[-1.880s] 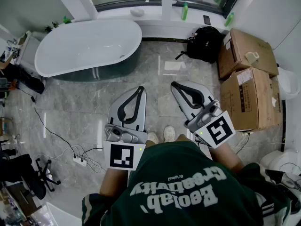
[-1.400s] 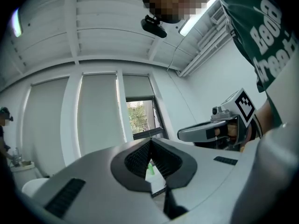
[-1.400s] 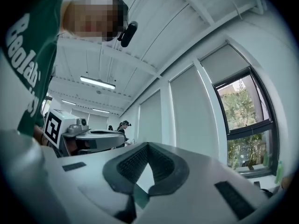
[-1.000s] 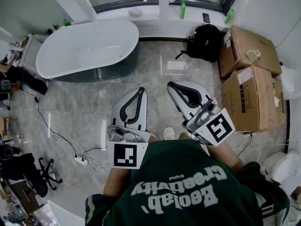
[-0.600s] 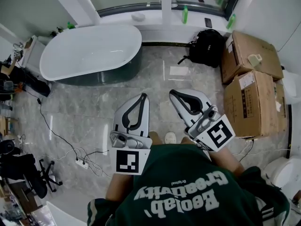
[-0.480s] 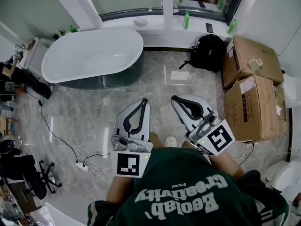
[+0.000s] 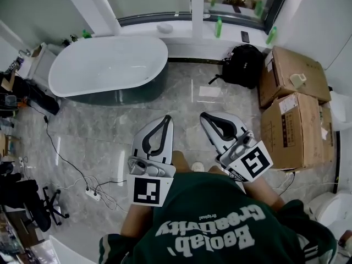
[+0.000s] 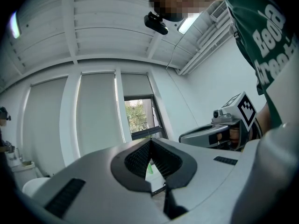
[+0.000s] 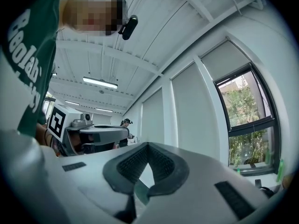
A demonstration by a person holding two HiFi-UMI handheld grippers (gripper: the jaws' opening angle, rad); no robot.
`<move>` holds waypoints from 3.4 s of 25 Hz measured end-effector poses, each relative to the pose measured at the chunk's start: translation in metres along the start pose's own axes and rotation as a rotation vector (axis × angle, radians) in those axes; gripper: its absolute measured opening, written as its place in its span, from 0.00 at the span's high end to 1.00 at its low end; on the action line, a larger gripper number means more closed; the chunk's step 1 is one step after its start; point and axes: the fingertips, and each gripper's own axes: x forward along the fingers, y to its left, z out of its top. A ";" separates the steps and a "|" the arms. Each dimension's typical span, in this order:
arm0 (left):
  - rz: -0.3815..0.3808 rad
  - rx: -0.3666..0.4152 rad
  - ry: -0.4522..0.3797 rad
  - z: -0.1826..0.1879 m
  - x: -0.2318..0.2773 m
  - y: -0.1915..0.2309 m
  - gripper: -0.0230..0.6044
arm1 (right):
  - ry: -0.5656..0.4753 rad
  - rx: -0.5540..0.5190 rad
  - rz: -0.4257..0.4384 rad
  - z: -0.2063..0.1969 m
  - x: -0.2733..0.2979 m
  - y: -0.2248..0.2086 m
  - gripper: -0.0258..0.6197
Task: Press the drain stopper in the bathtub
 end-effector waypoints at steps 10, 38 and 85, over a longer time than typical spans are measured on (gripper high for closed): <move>0.018 0.035 0.012 -0.003 0.010 0.007 0.96 | -0.008 0.003 0.023 -0.005 0.013 -0.010 0.94; 0.014 0.011 0.069 -0.080 0.120 0.129 0.96 | 0.029 0.029 0.000 -0.048 0.157 -0.104 0.94; 0.095 0.053 0.083 -0.179 0.285 0.428 0.96 | 0.167 0.026 -0.039 -0.094 0.463 -0.228 0.94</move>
